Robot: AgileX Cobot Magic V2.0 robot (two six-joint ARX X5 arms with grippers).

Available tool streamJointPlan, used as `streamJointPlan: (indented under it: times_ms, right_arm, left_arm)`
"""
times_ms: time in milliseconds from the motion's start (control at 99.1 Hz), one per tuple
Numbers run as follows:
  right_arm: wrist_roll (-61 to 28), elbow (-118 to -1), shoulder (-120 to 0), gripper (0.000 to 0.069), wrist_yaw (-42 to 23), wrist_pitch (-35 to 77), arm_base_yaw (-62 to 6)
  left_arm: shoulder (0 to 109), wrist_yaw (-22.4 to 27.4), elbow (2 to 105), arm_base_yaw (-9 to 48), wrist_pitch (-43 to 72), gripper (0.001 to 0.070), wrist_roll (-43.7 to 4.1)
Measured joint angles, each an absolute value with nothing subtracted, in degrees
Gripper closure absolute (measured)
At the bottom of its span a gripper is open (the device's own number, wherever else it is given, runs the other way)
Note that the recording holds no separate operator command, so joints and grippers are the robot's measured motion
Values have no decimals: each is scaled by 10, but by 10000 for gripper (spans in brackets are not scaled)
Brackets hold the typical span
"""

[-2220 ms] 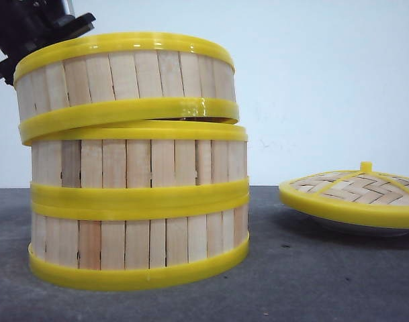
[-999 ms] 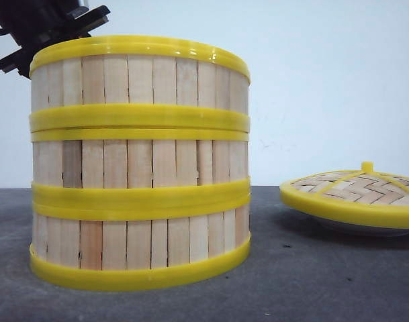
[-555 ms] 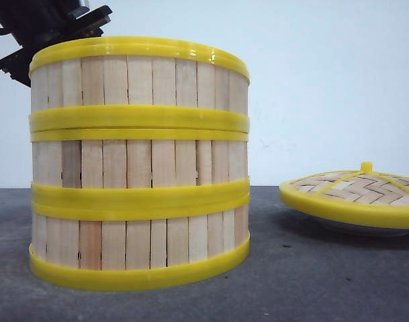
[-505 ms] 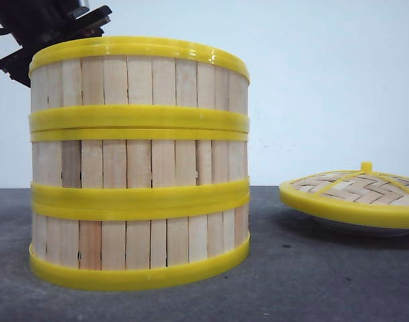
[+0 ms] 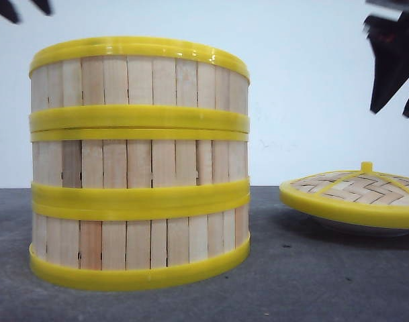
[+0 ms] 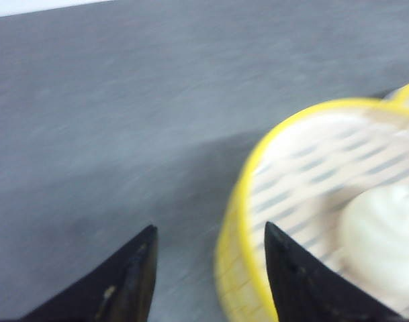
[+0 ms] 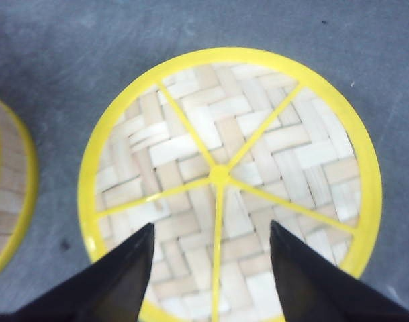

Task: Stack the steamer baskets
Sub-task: 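Reach the right gripper to the lid and grasp its yellow knob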

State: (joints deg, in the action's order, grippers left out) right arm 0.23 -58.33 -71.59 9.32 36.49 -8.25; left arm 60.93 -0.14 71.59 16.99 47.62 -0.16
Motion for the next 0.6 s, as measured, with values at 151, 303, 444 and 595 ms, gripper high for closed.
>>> streamJointPlan:
  times_ms: [151,303,444,595]
  right_arm:
    - [2,-583,-761,359,93,326,-83]
    - [2,-583,-802,359,93,302,-84]
    - [0,-582,-830,359,93,291,-86]
    - [-1,-582,-854,359,92,279,-94]
  left_arm:
    - [593,-49,716,150,522,412,10]
    - [595,-53,716,133,541,412,16]
    - [595,-54,716,126,542,412,19]
    - [595,-55,716,125,543,412,19]
